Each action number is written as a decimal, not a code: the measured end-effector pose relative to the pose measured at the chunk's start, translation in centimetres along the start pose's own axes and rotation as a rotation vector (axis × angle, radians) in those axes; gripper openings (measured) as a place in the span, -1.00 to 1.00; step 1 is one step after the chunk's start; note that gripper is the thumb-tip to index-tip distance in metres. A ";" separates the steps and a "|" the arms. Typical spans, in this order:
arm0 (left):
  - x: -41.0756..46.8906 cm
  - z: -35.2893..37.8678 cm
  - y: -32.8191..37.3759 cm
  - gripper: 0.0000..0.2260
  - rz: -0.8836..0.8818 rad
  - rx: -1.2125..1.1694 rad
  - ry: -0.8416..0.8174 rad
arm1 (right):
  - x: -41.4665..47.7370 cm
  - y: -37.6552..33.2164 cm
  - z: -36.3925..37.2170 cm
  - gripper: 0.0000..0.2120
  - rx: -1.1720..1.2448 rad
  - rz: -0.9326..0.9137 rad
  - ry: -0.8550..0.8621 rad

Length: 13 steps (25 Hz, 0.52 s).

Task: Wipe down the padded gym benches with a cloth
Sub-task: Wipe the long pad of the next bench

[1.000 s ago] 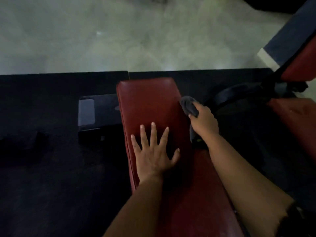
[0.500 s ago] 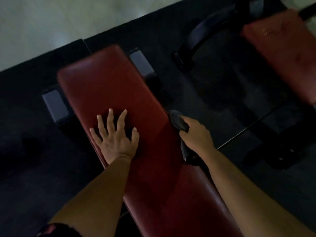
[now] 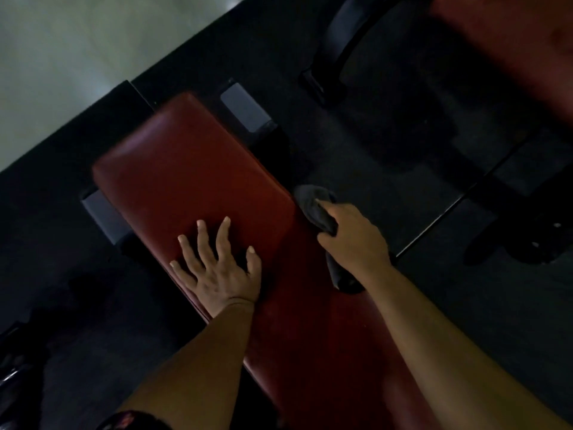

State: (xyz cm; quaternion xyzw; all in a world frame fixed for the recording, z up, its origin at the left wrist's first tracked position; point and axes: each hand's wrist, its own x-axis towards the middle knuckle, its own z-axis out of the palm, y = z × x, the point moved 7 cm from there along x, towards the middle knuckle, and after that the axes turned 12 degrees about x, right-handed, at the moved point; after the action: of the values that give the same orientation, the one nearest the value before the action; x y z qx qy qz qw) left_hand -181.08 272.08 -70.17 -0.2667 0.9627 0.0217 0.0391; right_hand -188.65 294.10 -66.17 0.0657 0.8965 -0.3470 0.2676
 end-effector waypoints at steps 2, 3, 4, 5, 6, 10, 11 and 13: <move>0.2 0.0 0.0 -0.41 0.002 -0.008 0.002 | -2.0 1.7 0.1 -0.52 -0.113 0.259 -0.005; 0.2 0.0 0.0 -0.43 0.006 -0.012 0.008 | -2.5 1.3 0.4 -0.53 -0.178 0.330 0.018; 0.2 0.1 0.0 -0.44 0.010 -0.012 0.014 | -2.3 0.2 0.8 -0.53 -0.215 0.336 0.064; 0.2 0.2 0.0 -0.44 0.012 -0.011 0.014 | -1.8 -1.0 1.2 -0.52 -0.220 0.307 0.105; 0.3 0.3 0.1 -0.45 0.011 -0.011 0.008 | -1.1 -2.1 1.6 -0.51 -0.203 0.259 0.135; 0.3 0.4 0.1 -0.46 0.026 0.012 0.031 | -0.1 -0.8 0.9 -0.41 0.031 0.107 0.054; 0.3 0.4 0.1 -0.45 0.031 0.011 0.021 | -1.0 1.1 0.2 -0.40 0.126 0.151 0.000; 0.2 0.6 0.1 -0.42 0.017 0.007 -0.055 | -4.3 5.9 -0.8 -0.38 0.163 0.310 -0.139</move>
State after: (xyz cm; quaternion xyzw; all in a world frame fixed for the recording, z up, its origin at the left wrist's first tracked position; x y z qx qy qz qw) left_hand -181.23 272.10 -70.74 -0.2576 0.9636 0.0260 0.0665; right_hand -183.56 299.35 -66.95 0.2003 0.8240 -0.3768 0.3727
